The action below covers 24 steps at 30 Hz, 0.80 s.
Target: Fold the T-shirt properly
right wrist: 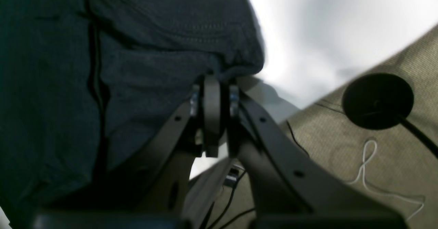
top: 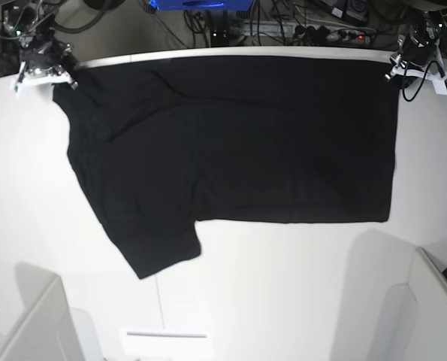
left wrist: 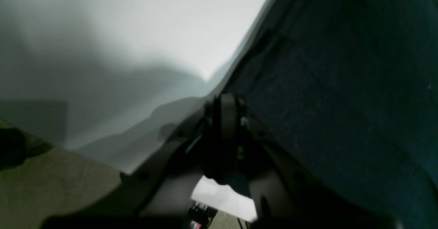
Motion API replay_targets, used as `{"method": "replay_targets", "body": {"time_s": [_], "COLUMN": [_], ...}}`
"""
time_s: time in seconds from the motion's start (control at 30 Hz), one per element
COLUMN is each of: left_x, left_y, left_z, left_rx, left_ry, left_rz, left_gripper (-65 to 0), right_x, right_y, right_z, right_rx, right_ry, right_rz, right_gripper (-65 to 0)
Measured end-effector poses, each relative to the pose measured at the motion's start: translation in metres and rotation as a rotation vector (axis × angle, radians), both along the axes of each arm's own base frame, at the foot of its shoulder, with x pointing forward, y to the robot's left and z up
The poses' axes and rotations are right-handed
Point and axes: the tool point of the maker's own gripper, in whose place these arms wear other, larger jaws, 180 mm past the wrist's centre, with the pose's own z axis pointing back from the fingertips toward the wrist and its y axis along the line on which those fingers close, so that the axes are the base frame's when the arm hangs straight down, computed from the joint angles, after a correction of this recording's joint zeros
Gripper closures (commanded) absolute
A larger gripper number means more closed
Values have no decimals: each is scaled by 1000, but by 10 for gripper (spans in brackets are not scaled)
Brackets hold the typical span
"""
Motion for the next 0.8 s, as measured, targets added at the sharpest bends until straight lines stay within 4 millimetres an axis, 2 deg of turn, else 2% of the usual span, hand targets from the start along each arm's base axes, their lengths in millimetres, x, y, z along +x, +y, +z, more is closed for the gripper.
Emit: {"method": "replay_targets", "body": {"time_s": [0.37,0.57,0.63,0.67,0.73,0.8], "left_x": [-2,-7,-7,-7,-6,-9], "left_y": [-3,-2,-2,-1,1,10], "left_z": [2,1,1,1,2,7], "left_rx": [1,3,5,6,10,23], "left_ry": [1,12,12,11,9,-3], "left_rz": [-10,-8,-7,-5,-4,27], "left_gripper": [0,0,-110,-189,-329,-441], "right_x": [3,-6,-8,-9,-9,-8], "right_y": [4,3,5,6,6,5], "right_z": [13,11,10,9,9,9], "right_rx": [-23,-24,-14,-7,-9,-11], "right_ry": [-28,-7,4,13,12,9], "right_rz": [16,16,21,25,25,23], "right_gripper": [0,0,0,-6,-149,-269]}}
